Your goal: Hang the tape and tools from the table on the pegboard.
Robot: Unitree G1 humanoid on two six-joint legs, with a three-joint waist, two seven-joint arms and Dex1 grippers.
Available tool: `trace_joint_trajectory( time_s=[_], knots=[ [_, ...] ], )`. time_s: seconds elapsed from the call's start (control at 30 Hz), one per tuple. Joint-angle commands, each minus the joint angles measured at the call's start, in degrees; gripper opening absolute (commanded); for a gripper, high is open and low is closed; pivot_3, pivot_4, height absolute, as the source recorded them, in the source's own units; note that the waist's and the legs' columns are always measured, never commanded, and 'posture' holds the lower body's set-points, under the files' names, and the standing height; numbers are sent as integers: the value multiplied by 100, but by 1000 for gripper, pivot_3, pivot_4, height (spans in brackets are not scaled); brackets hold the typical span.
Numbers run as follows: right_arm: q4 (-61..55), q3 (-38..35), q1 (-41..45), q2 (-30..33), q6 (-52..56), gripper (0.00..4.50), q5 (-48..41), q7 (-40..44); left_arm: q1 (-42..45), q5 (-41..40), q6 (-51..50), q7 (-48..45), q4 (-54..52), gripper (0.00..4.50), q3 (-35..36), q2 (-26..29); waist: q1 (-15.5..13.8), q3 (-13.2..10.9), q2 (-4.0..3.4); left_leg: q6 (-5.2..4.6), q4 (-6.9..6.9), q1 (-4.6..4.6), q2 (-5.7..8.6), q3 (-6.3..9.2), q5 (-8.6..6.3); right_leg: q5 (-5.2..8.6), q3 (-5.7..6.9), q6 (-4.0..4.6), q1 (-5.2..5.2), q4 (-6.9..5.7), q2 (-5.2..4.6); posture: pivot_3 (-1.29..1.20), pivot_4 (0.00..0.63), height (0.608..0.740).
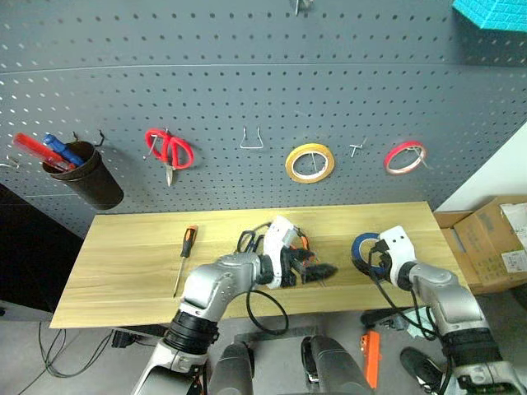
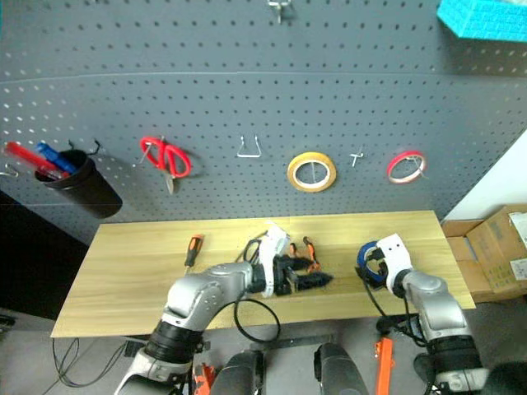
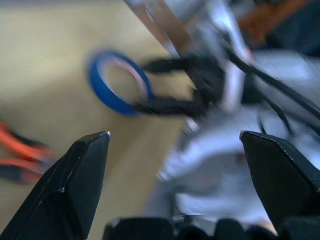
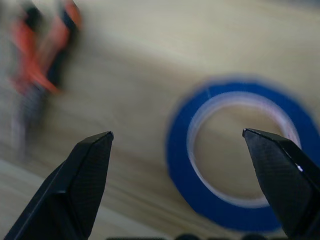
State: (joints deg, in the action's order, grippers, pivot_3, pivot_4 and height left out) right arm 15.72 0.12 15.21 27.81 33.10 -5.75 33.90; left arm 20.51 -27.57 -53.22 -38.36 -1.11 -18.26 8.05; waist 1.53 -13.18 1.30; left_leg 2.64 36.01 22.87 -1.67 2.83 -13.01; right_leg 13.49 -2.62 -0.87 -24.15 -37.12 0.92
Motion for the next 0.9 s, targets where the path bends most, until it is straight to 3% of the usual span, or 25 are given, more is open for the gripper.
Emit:
trace_joint_trajectory(
  time_s=[0.03, 0.3, 0.43, 0.73, 0.9],
  knots=[
    [577, 27, 232, 47, -122, 4500, -38, 245, -7, 50, 91, -73, 156, 4470, -148, -128, 20, -98, 6, -1, 0, 2, -2, 4, -1, 1, 1, 1, 0, 0, 0, 43, 308, 740],
    [1704, 357, 840, 32, -392, 4500, 109, 825, 5, 26, 8, -6, 302, 4470, -71, -320, 27, -269, 58, -1, 13, 1, 6, 2, -1, -2, -2, -8, 6, 0, -8, 61, 328, 740],
    [1932, 514, 942, 79, -630, 3676, 208, 1125, 24, 47, 49, 3, 356, 4500, -10, -307, 26, -279, 75, 0, 13, -1, 6, 2, -1, -4, -1, -10, 8, 0, -9, 65, 317, 740],
    [1898, 524, 870, 137, -846, 646, 327, 1168, 65, 106, 178, -24, 483, 4500, 57, -335, 22, -279, 74, 2, 12, -1, 5, 6, 0, -5, 3, -11, 7, -1, -10, 62, 282, 740],
    [827, 480, 376, 308, -1156, 547, 552, 710, 184, 100, 298, -89, 513, 4500, 113, -330, -9, -271, 62, 2, 10, 3, 5, 9, 0, -5, 7, -13, 6, 0, -11, 46, 242, 740]
  ],
)
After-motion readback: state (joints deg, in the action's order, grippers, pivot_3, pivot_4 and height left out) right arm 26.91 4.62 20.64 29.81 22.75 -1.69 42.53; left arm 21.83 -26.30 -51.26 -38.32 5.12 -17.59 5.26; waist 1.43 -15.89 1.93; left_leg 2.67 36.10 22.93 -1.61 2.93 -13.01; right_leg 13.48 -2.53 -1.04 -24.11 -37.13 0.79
